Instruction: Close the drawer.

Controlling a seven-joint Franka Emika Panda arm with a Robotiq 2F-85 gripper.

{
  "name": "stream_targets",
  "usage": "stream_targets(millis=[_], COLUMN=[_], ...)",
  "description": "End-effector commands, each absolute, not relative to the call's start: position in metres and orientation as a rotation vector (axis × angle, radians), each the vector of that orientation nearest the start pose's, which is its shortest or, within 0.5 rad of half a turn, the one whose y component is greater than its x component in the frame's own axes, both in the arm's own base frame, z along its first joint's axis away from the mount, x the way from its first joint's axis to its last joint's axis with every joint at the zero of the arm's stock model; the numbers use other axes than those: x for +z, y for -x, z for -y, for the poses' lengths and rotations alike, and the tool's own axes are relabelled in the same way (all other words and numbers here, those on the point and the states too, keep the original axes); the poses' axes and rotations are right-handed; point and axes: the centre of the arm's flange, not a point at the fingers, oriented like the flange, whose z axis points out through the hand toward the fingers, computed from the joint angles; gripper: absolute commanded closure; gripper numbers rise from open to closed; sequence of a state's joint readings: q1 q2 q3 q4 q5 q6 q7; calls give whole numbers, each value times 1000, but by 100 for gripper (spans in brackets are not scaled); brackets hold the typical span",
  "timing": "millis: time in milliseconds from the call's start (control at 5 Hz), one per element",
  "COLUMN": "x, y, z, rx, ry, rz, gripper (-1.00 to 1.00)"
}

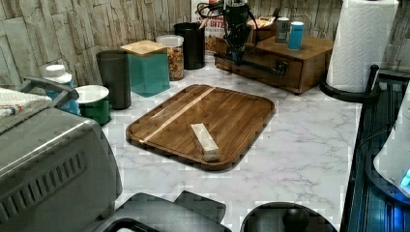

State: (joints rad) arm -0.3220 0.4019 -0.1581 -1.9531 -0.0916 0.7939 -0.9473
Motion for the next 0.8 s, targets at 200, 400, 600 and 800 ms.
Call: stream_targets(millis=[200,400,600,800], x=[249,249,249,249], y=[-451,-451,-451,-451], z=[428,429,429,429], rx=[131,131,131,131], ry=[3235,3235,3234,3235], rz=[-895,-895,-896,-895], gripper=[100,100,100,100])
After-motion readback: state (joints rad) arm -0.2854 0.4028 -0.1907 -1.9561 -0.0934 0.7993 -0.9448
